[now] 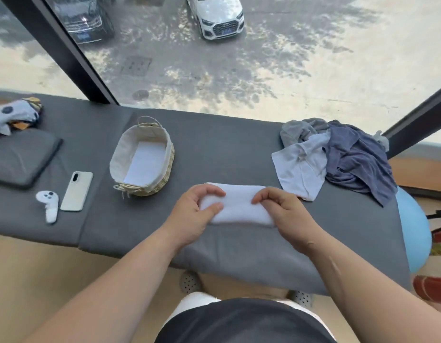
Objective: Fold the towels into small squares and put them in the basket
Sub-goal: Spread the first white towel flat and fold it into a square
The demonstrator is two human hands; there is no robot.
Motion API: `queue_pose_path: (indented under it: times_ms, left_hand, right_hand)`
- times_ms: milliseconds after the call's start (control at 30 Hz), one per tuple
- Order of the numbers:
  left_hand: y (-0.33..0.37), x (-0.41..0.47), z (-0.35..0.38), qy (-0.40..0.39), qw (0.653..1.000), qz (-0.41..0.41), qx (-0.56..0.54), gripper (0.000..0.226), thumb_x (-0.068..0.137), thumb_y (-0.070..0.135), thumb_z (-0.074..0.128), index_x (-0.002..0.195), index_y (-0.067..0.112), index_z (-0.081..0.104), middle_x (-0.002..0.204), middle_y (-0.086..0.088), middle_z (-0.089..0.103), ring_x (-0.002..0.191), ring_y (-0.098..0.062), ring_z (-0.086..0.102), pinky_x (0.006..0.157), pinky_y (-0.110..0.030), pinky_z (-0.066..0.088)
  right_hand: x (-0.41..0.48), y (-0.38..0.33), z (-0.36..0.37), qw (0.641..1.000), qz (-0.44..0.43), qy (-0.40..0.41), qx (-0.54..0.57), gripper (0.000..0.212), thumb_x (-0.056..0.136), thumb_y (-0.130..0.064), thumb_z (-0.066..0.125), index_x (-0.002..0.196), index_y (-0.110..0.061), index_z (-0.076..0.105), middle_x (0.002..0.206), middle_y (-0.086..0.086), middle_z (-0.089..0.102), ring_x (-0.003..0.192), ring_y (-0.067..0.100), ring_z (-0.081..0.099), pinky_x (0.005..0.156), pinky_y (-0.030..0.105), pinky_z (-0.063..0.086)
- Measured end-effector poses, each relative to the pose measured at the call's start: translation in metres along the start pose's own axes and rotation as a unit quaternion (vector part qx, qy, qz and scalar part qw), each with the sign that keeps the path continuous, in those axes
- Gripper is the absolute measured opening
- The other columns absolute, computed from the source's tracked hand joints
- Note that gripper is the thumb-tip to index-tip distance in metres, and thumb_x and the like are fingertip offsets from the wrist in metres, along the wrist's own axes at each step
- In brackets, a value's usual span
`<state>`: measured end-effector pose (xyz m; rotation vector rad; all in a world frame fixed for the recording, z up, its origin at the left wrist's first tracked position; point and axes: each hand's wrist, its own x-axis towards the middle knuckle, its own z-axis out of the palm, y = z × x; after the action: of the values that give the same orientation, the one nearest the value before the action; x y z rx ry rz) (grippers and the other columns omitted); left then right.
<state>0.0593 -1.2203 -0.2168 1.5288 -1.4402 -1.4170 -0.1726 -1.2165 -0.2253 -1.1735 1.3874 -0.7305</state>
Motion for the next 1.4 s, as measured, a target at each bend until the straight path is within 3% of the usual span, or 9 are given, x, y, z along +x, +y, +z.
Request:
queue_pose_path:
  times_ms: [167,333,500,633,800,933,1067,1233,1400]
  left_hand:
    - [-0.009,0.005,-0.096,0.001,1.0,-0.029,-0.01,0.02,0.09,0.013,0.072,0.099,0.031,0.071,0.109,0.015,0.065,0.095,0.0,0.059,0.086,-0.017,0.044]
    - [-0.028,0.021,-0.143,0.027,0.996,-0.085,-0.032,0.021,0.087,0.019,0.075,0.1,0.034,0.069,0.111,0.016,0.065,0.103,-0.003,0.06,0.082,-0.011,0.046]
    - [-0.039,0.04,-0.176,0.043,0.989,-0.137,-0.027,0.038,0.071,0.026,0.076,0.105,0.041,0.067,0.118,0.01,0.062,0.108,-0.011,0.06,0.085,-0.023,0.048]
    - [-0.047,0.058,-0.214,0.035,0.988,-0.152,-0.021,0.04,0.072,0.021,0.073,0.105,0.043,0.066,0.121,0.003,0.062,0.105,-0.015,0.062,0.083,-0.023,0.048]
    - [-0.08,0.086,-0.266,0.018,0.985,-0.168,-0.018,0.043,0.08,0.01,0.072,0.104,0.045,0.067,0.116,-0.002,0.063,0.093,-0.016,0.063,0.076,-0.021,0.049]
    - [-0.118,0.117,-0.322,-0.023,0.983,-0.181,0.012,0.043,0.082,0.012,0.063,0.105,0.048,0.066,0.119,0.003,0.06,0.102,-0.024,0.06,0.08,-0.028,0.048]
    - [-0.161,0.146,-0.373,-0.091,0.975,-0.2,0.037,0.043,0.08,0.006,0.062,0.102,0.044,0.067,0.12,0.007,0.06,0.1,-0.012,0.059,0.073,-0.021,0.045]
    - [-0.197,0.193,-0.393,-0.125,0.968,-0.195,0.101,0.042,0.077,0.007,0.065,0.098,0.044,0.066,0.115,0.007,0.06,0.085,-0.009,0.058,0.062,-0.017,0.043]
    - [-0.218,0.247,-0.379,-0.134,0.962,-0.132,0.196,0.043,0.077,0.007,0.065,0.098,0.044,0.06,0.123,0.007,0.05,0.104,-0.015,0.054,0.077,-0.018,0.039]
  right_hand:
    - [0.028,-0.035,0.082,0.999,0.026,-0.03,0.023,0.025,0.096,-0.018,0.051,0.094,-0.028,0.073,0.106,-0.008,0.063,0.086,0.006,0.054,0.073,0.025,0.038]
    - [0.061,-0.049,0.129,0.998,0.029,-0.063,-0.007,0.027,0.077,-0.034,0.057,0.1,-0.038,0.07,0.112,-0.009,0.058,0.093,0.007,0.053,0.077,0.024,0.04]
    - [0.105,-0.054,0.158,0.995,0.04,-0.089,-0.001,0.022,0.08,-0.029,0.061,0.098,-0.039,0.069,0.113,-0.01,0.057,0.091,0.006,0.056,0.076,0.022,0.043]
    - [0.134,-0.061,0.186,0.994,0.061,-0.088,0.021,0.021,0.091,-0.017,0.063,0.099,-0.035,0.068,0.102,-0.008,0.054,0.08,0.006,0.052,0.067,0.017,0.041]
    - [0.175,-0.069,0.237,0.994,0.092,-0.056,0.005,0.023,0.098,-0.021,0.052,0.101,-0.038,0.067,0.122,-0.006,0.054,0.099,0.009,0.053,0.076,0.025,0.041]
    - [0.202,-0.065,0.298,0.991,0.13,-0.021,-0.008,0.018,0.099,-0.027,0.054,0.099,-0.039,0.067,0.117,-0.004,0.056,0.09,0.01,0.054,0.072,0.025,0.046]
    - [0.223,-0.056,0.356,0.982,0.182,-0.006,-0.044,0.013,0.097,-0.027,0.059,0.096,-0.037,0.066,0.095,-0.012,0.049,0.075,0.001,0.046,0.057,0.01,0.038]
    - [0.271,-0.043,0.394,0.97,0.226,0.044,-0.076,0.014,0.093,-0.022,0.06,0.093,-0.035,0.064,0.115,-0.005,0.054,0.082,0.009,0.054,0.051,0.016,0.04]
    - [0.319,-0.024,0.4,0.958,0.251,0.12,-0.072,0.022,0.089,-0.012,0.053,0.088,-0.031,0.064,0.117,0.001,0.057,0.085,0.018,0.059,0.058,0.025,0.043]
